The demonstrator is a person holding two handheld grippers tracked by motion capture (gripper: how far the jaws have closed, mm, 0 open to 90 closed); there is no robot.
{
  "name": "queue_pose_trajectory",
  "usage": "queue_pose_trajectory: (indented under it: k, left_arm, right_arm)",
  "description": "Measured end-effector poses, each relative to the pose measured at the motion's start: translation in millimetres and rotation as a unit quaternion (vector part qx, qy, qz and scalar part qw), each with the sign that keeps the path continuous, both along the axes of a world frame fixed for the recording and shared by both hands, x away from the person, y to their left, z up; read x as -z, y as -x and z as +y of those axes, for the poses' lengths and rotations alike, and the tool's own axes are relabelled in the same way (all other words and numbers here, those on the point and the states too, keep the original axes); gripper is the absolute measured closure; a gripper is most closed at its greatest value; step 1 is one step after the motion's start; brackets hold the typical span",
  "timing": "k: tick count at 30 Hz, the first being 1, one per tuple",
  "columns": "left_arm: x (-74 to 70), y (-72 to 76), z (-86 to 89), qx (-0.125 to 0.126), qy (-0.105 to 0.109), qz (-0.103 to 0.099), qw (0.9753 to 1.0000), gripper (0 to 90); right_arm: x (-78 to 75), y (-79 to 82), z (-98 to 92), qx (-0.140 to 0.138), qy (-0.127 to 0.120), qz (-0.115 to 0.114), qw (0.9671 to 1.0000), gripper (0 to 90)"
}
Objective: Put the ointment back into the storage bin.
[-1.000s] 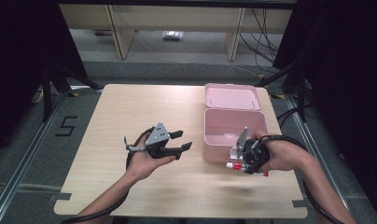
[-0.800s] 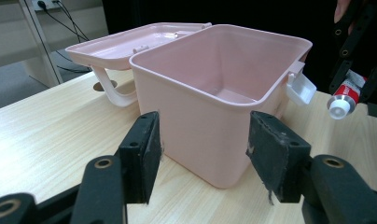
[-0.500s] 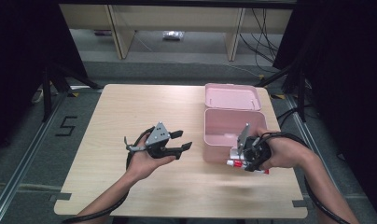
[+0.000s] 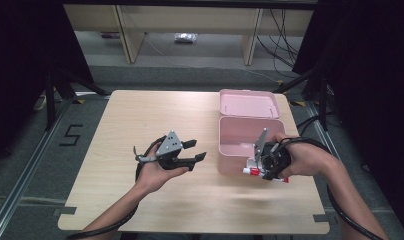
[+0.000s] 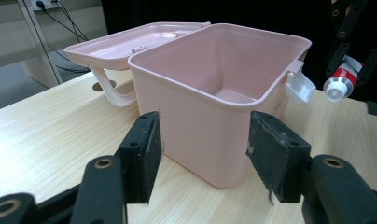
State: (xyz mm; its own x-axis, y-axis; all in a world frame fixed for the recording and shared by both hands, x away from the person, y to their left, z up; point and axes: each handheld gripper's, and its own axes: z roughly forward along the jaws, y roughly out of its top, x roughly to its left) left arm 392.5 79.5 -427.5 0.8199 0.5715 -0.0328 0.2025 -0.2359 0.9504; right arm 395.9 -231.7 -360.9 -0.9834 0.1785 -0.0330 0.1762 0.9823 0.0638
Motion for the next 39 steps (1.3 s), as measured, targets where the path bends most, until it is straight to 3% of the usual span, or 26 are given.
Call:
queue_pose_trajectory:
  k: [1, 2, 4, 9, 10, 13, 16, 22, 24, 25, 30, 31, 32, 34, 35, 36, 37, 38, 39]
  left_arm:
    - [0.1, -0.1, 0.1, 0.0, 0.0, 0.0, 1.0, 43.7]
    - [0.3, -0.1, 0.1, 0.0, -0.001, 0.0, 1.0, 43.7]
    - [0.5, 0.0, 0.0, 0.0, -0.001, 0.0, 1.0, 43.7]
    - [0.0, -0.2, -0.5, 0.001, -0.001, -0.001, 1.0, 43.7]
    - [-0.3, -0.5, -0.3, 0.004, -0.002, -0.004, 1.0, 43.7]
    - [-0.4, -0.1, -0.5, 0.002, -0.002, -0.002, 1.0, 43.7]
    - [-0.5, -0.4, -0.2, 0.004, -0.003, -0.004, 1.0, 43.7]
    - [-0.7, -0.3, -0.2, 0.004, -0.003, -0.003, 1.0, 43.7]
    - [-1.1, -0.2, 0.1, 0.003, -0.004, -0.002, 1.0, 43.7]
    - [-0.8, -0.7, 0.0, 0.005, 0.001, -0.004, 1.0, 43.7]
    - [-1.7, -0.4, 0.8, 0.002, -0.004, -0.003, 1.0, 43.7]
    - [-1.6, -0.4, 0.8, 0.002, -0.004, -0.003, 1.0, 43.7]
    - [-1.4, -0.4, 0.6, 0.003, -0.004, -0.003, 1.0, 43.7]
    - [-1.3, -0.3, 0.6, 0.003, -0.004, -0.003, 1.0, 43.7]
    - [-1.2, -0.2, 0.7, 0.003, -0.004, -0.003, 1.0, 43.7]
    - [-1.1, -0.1, 0.8, 0.003, -0.004, -0.002, 1.0, 43.7]
    - [-1.1, 0.0, 0.8, 0.003, -0.004, -0.002, 1.0, 43.7]
    - [-1.1, 0.0, 0.9, 0.003, -0.004, -0.002, 1.0, 43.7]
    - [-1.2, -0.1, 1.0, 0.003, -0.004, -0.003, 1.0, 43.7]
  right_arm:
    - [0.7, -2.9, 0.0, -0.02, -0.008, -0.001, 0.9998, 72.4]
    - [-0.6, -1.5, 0.1, -0.005, -0.004, 0.0, 1.0, 72.3]
    - [-1.5, -2.4, 0.1, -0.005, -0.003, 0.001, 1.0, 72.3]
    - [-1.8, -7.3, -0.2, -0.027, -0.012, 0.0, 0.9996, 72.3]
    - [-3.6, -5.4, 0.3, -0.01, -0.005, -0.002, 0.9999, 72.3]
    - [-5.1, -8.3, 0.3, -0.019, -0.008, -0.003, 0.9998, 72.3]
    - [-9.1, -8.5, -0.1, -0.005, -0.006, -0.007, 0.9999, 72.3]
    - [-10.9, -13.5, -0.3, -0.026, -0.014, -0.01, 0.9995, 72.3]
    - [-12.2, -12.8, -1.2, -0.006, -0.007, -0.009, 0.9999, 72.3]
    - [-12.5, -16.3, -0.6, -0.026, -0.01, -0.01, 0.9996, 72.3]
    - [-17.3, -16.3, -0.7, 0.006, -0.005, -0.01, 0.9999, 72.3]
    - [-17.0, -19.8, -0.8, -0.012, -0.014, -0.012, 0.9998, 72.3]
    - [-18.2, -20.2, -1.0, -0.005, -0.012, -0.012, 0.9998, 72.3]
    - [-18.7, -24.4, -0.5, -0.022, -0.016, -0.016, 0.9995, 72.3]
    - [-18.9, -23.7, -0.5, -0.01, -0.019, -0.013, 0.9997, 72.3]
    - [-19.3, -26.0, -0.5, -0.018, -0.013, -0.016, 0.9996, 72.3]
    - [-19.7, -24.7, -0.4, -0.003, -0.009, -0.016, 0.9998, 72.3]
    - [-19.3, -28.5, -0.6, -0.025, -0.014, -0.02, 0.9994, 72.3]
    - [-19.4, -29.0, -0.5, -0.021, -0.014, -0.017, 0.9995, 72.3]
